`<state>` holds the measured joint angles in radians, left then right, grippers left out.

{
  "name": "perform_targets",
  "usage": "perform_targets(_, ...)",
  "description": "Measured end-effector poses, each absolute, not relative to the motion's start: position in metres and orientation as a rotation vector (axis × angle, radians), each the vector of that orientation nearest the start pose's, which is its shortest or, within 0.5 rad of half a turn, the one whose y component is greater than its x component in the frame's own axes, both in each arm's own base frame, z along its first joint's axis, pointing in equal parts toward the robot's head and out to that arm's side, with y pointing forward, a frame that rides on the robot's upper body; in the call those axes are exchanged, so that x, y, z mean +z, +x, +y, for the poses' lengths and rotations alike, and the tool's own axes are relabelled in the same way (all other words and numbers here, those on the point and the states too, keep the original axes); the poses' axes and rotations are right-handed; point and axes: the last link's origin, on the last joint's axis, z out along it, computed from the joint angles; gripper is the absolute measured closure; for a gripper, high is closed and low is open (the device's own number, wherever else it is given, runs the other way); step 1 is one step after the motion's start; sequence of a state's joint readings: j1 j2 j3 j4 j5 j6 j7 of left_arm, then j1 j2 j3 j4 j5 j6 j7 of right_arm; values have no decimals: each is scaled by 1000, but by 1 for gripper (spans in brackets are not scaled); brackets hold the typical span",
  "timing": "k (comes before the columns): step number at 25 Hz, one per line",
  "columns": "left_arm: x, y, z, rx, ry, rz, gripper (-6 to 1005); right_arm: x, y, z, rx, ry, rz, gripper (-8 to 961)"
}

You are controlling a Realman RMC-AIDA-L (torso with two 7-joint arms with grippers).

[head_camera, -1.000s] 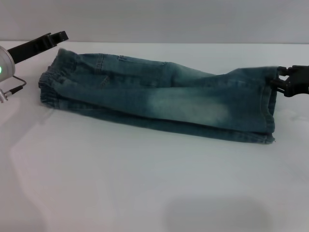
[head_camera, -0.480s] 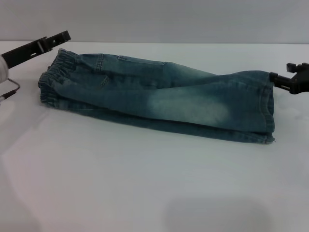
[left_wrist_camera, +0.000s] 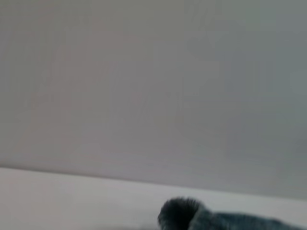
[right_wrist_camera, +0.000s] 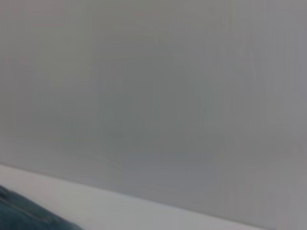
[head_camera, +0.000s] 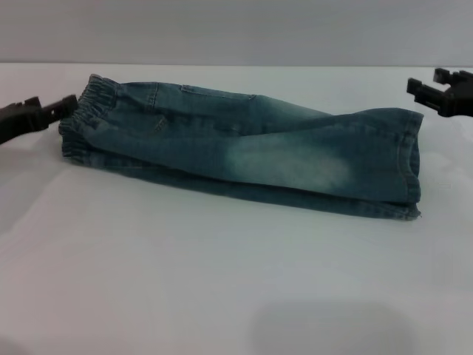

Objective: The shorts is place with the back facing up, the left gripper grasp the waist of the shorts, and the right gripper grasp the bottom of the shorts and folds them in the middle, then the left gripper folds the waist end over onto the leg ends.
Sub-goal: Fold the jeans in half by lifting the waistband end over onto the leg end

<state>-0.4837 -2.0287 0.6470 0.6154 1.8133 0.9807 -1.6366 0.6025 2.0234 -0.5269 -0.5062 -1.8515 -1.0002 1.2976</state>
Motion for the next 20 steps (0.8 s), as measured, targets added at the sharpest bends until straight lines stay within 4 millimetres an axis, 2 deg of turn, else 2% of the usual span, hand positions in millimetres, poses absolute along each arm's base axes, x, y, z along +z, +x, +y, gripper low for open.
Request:
perform_targets(9, 32, -353, 364, -480, -2033, -965, 159, 40, 292, 408, 617, -2165, 730, 357)
perform_targets(20, 28, -361, 368, -377, -2005, -917, 175, 35, 285, 405, 674, -2196, 752, 357)
